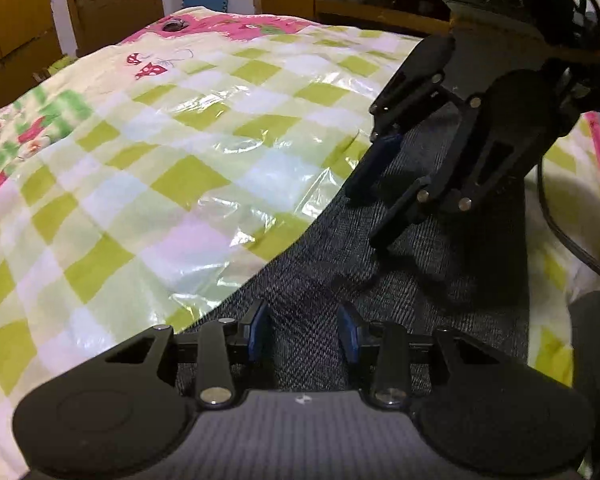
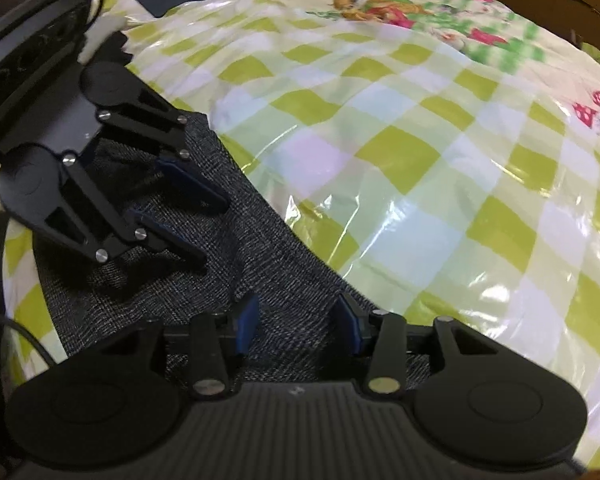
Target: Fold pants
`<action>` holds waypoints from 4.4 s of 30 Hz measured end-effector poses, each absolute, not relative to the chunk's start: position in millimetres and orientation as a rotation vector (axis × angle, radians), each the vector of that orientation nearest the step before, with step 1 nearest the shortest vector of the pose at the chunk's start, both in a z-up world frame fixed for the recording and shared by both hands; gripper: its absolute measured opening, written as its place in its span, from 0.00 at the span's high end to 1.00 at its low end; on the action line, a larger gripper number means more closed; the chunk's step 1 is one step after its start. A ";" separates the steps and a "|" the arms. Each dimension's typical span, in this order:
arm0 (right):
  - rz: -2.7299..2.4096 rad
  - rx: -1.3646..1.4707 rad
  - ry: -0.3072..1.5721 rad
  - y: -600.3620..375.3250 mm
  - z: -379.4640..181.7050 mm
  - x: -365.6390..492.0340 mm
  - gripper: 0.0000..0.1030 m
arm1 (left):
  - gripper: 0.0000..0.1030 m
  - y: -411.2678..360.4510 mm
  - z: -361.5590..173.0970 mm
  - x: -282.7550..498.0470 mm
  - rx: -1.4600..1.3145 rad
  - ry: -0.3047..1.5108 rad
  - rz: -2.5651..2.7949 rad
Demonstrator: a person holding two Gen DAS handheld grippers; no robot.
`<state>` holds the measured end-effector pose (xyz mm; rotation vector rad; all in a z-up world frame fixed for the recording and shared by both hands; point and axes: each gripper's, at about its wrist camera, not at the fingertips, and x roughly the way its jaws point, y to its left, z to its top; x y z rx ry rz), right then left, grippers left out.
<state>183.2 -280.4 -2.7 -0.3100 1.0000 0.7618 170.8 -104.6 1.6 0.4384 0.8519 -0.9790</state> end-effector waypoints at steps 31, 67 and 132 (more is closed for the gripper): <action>0.970 -0.537 1.143 -229.7 -34.2 207.8 0.59 | 0.72 -137.8 -13.8 181.2 0.716 0.874 -1.121; 0.441 -0.133 0.916 -323.9 -1.0 146.3 0.78 | 0.43 -155.9 -14.2 159.5 0.488 0.913 -0.984; -0.359 0.874 0.535 -562.1 -31.0 -31.1 0.52 | 0.25 -187.0 -25.8 126.8 0.440 0.925 -0.760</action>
